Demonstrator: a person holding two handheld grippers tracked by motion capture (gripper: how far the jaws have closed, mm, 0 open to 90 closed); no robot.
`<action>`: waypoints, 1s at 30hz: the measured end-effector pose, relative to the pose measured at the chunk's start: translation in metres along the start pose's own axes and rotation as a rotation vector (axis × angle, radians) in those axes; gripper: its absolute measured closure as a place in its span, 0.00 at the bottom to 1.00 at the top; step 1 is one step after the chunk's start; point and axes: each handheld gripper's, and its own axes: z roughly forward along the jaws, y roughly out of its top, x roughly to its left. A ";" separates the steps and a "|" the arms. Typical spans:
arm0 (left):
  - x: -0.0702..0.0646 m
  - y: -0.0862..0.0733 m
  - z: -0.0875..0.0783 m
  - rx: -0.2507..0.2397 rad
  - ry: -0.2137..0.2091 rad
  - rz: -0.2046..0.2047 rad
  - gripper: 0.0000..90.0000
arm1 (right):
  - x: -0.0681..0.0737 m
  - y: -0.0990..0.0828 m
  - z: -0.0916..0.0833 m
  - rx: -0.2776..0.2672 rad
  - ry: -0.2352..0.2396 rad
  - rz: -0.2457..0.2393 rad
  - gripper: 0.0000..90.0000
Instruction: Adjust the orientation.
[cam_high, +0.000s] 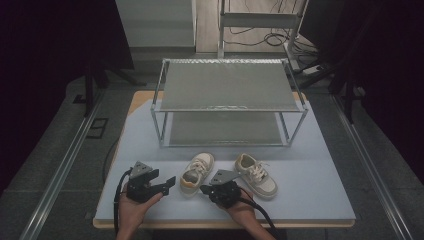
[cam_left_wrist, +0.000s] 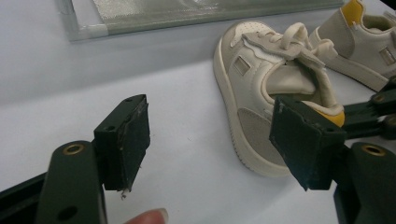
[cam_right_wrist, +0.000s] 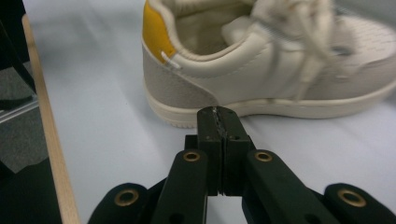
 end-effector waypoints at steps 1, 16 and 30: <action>0.000 0.000 0.000 0.000 0.000 0.000 0.32 | 0.000 0.000 0.000 0.000 0.000 0.000 0.98; 0.005 -0.001 -0.006 -0.013 0.010 -0.014 0.31 | -0.027 -0.052 -0.098 -0.081 -0.127 0.135 0.97; 0.004 -0.003 -0.003 0.001 0.015 -0.012 0.31 | -0.038 -0.097 -0.133 -0.071 -0.182 0.214 0.97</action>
